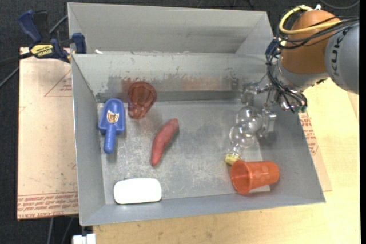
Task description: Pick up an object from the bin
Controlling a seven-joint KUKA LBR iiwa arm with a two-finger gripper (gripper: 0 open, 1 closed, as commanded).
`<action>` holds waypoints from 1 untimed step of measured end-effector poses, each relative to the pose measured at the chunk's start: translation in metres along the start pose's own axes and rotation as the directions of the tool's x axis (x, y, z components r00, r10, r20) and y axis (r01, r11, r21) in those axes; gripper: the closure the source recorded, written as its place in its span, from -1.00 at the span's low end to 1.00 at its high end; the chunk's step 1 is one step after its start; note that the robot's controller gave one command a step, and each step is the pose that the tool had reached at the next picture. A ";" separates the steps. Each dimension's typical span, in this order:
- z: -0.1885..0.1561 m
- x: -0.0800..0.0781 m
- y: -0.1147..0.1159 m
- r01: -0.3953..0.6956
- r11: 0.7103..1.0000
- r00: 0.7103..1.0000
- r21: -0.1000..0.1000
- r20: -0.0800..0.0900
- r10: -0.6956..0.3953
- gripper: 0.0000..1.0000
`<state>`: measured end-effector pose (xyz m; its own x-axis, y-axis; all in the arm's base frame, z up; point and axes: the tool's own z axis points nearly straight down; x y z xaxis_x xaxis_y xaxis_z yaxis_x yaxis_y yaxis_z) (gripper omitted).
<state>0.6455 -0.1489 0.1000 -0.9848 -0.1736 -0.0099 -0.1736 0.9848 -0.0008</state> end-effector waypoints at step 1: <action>0.030 0.004 0.004 0.374 0.927 0.927 -0.010 0.007 -0.374 -1.00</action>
Offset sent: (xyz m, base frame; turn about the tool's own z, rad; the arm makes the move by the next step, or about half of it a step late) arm -0.0010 -0.0060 -0.0300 -0.2507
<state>0.6408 -0.1456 0.0704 -0.8483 -0.5292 -0.0160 -0.5294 0.8484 0.0057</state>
